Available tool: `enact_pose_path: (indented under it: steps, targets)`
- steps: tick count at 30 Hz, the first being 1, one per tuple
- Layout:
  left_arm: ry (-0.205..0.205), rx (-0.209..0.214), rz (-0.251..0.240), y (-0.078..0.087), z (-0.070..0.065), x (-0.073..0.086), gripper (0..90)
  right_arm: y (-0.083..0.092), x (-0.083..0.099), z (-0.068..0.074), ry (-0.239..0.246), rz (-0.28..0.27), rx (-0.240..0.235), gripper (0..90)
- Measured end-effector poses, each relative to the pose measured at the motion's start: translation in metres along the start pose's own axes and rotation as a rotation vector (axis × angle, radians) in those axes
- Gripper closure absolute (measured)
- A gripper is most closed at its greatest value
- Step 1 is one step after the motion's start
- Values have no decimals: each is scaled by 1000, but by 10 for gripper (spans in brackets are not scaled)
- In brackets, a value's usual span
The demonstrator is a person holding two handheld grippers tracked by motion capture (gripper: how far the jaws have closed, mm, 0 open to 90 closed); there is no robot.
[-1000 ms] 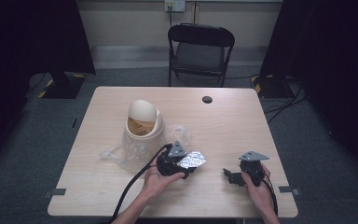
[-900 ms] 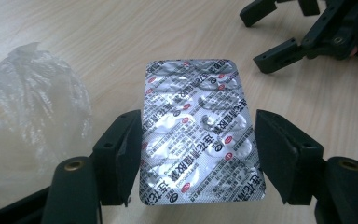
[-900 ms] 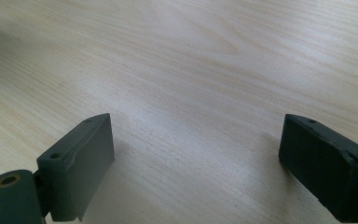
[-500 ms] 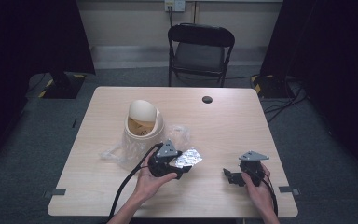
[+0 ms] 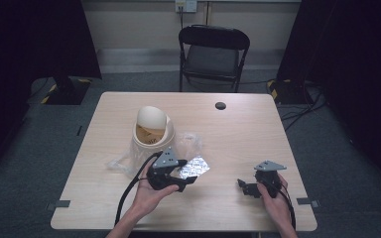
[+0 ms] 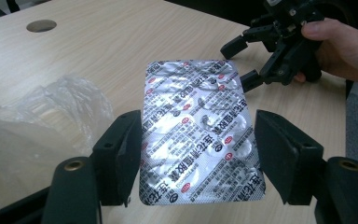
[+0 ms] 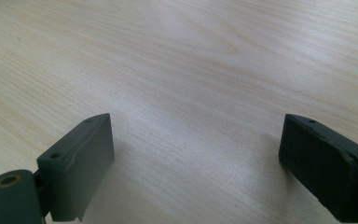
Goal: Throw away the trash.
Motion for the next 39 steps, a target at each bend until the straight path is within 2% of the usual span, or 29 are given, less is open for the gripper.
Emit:
enact_pose_path:
  steps: [3,4,9,12,16,23,25,26,30,32,33,34,35,36,37,39]
  targets:
    - [-5,-14,-1,6,2,-1,340,0,0,0,0,0,1,94]
    - [-20,-28,-1,12,5,-3,340,0,0,0,0,0,0,94]
    - [-1,-25,-13,25,9,-6,340,0,0,0,0,0,0,94]
    - [10,-32,-34,39,13,-11,340,0,0,0,0,0,0,94]
    - [1,-44,-50,52,18,-16,340,0,0,0,0,0,0,94]
    - [48,-75,-78,79,31,-18,341,0,0,0,0,0,-1,94]
    - [61,-75,-87,83,33,-18,340,0,0,0,0,0,-1,94]
    - [72,-98,-87,90,40,-17,341,0,0,0,0,0,-1,94]
    - [86,-117,-92,99,49,-16,340,0,0,0,0,0,-1,93]
    - [87,-141,-78,106,58,-12,340,0,0,0,0,0,-1,94]
    - [87,-141,-78,106,58,-12,340,0,0,0,0,0,-1,94]
    - [102,-163,-70,111,67,-8,341,0,0,0,0,0,-1,94]
    - [102,-163,-70,111,67,-8,340,0,0,0,0,0,-1,94]
    - [114,-178,-59,115,75,-6,340,0,0,0,0,0,-1,94]
    - [114,-178,-59,115,75,-6,340,0,0,0,0,0,-1,94]
    - [130,-199,-33,118,86,-1,340,0,0,0,0,0,-1,94]
Point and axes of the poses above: each handheld gripper's, and its own axes: y roughly backward along the jaws, x roughly out of its underside, z roughly to its left, the point moved 10 cm from there along -y, roughly forward along the jaws, and after that the axes turned 1 degree about -x, right-handed, at the moved point
